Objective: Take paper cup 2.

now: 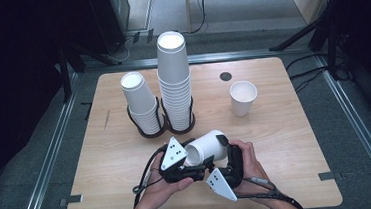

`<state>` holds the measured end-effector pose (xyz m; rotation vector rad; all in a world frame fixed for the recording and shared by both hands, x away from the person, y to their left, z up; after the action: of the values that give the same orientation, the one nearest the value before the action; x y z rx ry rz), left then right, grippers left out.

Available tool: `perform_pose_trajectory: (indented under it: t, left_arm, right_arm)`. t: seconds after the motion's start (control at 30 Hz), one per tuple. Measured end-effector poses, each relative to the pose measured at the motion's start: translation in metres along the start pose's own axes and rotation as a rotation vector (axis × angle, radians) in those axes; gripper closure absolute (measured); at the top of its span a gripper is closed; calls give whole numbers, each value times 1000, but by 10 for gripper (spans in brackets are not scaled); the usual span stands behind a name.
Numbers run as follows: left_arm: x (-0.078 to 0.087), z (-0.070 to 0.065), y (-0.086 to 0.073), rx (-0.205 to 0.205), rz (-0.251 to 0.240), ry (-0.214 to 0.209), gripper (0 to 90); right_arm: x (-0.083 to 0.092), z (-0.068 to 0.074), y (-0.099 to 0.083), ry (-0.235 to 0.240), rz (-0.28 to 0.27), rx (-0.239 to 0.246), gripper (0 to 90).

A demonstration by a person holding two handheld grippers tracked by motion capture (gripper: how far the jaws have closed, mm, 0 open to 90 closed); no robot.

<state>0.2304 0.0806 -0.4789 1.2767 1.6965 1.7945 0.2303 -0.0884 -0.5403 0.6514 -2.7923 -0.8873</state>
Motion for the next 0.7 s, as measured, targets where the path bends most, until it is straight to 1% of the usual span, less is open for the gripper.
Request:
perform_pose_trajectory:
  t: [0.03,0.07,0.1,0.13,0.17,0.3,0.33,0.4,0.5,0.6,0.63,0.67,0.7]
  left_arm:
    - [1,1,0,0,-1,-11,222]
    - [1,2,-1,4,-4,-6,222]
    - [1,4,-1,8,-9,10,222]
    - [2,5,-1,17,-15,10,223]
    - [2,7,-1,23,-20,4,223]
    - [2,10,-4,4,-25,38,223]
    - [1,10,-5,3,-31,50,223]
    - [1,11,-5,2,-54,58,223]
    - [2,12,-6,0,-74,77,223]
    - [3,14,-6,10,-91,77,223]
    - [4,14,-6,12,-91,82,223]
    - [4,15,-6,15,-96,96,223]
    - [4,16,-7,16,-99,103,223]
  right_arm:
    - [0,0,-1,7,3,0,47]
    - [0,0,-1,6,1,-1,38]
    - [0,-1,-1,7,1,-5,25]
    - [0,-1,-1,18,9,-19,18]
    - [0,-2,-1,15,6,-22,14]
    - [2,-5,0,28,3,-36,0]
    - [2,-5,0,27,1,-36,0]
    - [3,-6,0,29,0,-40,0]
    - [5,-9,1,31,0,-49,0]
    - [7,-12,1,31,-1,-66,0]
    - [8,-14,2,30,-3,-70,0]
    - [9,-16,2,27,-7,-74,0]
    - [11,-17,3,29,-5,-85,0]
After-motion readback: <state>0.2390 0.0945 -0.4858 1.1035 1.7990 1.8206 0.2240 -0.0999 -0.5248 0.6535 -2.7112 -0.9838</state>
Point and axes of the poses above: each handheld gripper's, and its own axes: x roughly backward along the jaws, y roughly out of its top, z roughly to its left, the point moved 1 cm from there along -x, roughly forward along the jaws, and after that the axes turned 6 degrees about -y, right-handed, at the moved point
